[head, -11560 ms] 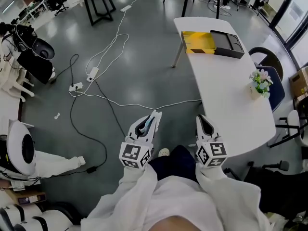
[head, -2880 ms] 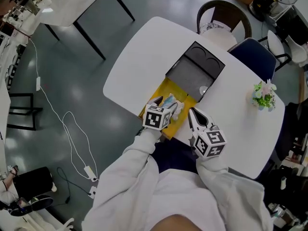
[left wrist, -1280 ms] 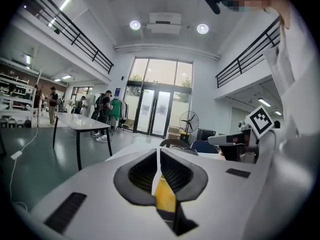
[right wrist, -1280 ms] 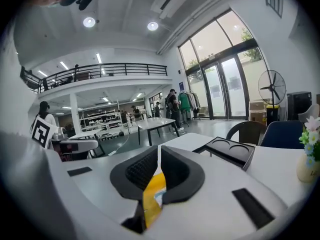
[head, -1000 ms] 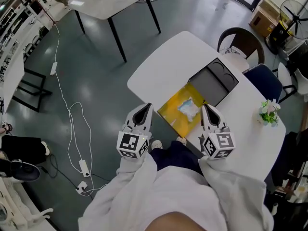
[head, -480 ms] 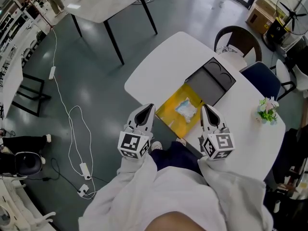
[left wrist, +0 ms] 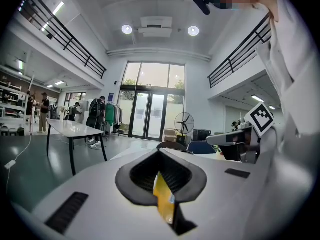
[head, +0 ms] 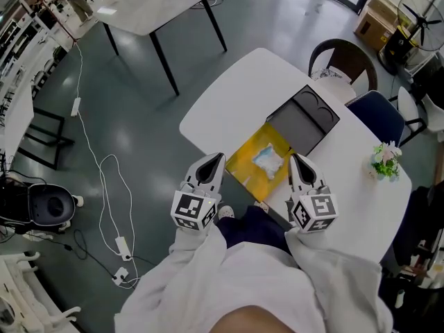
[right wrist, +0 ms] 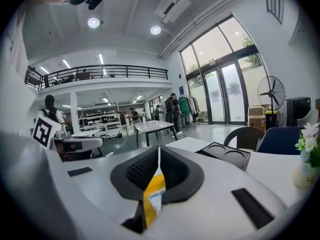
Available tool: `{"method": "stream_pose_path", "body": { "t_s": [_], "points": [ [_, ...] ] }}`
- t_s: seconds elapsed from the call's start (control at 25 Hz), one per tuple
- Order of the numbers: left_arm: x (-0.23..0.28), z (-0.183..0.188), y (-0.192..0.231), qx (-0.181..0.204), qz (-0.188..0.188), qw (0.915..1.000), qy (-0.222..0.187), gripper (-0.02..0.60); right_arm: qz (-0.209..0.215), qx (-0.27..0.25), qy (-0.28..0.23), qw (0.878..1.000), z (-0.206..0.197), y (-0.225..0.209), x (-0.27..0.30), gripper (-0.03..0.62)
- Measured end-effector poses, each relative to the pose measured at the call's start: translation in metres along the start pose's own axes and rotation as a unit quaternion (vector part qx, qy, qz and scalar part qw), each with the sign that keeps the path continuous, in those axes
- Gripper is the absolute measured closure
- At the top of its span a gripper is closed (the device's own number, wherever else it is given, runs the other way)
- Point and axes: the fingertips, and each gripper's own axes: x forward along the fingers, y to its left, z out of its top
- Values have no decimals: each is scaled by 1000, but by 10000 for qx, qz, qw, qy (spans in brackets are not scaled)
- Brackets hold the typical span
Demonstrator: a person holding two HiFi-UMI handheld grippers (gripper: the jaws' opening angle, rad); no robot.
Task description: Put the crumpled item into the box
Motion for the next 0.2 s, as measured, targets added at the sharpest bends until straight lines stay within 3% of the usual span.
{"method": "stream_pose_path", "body": {
  "t_s": [0.2],
  "points": [
    [1,-4,-3,-34,-81,10000,42,566,44,26,47,10000,-3,2,0,554]
  ]
}}
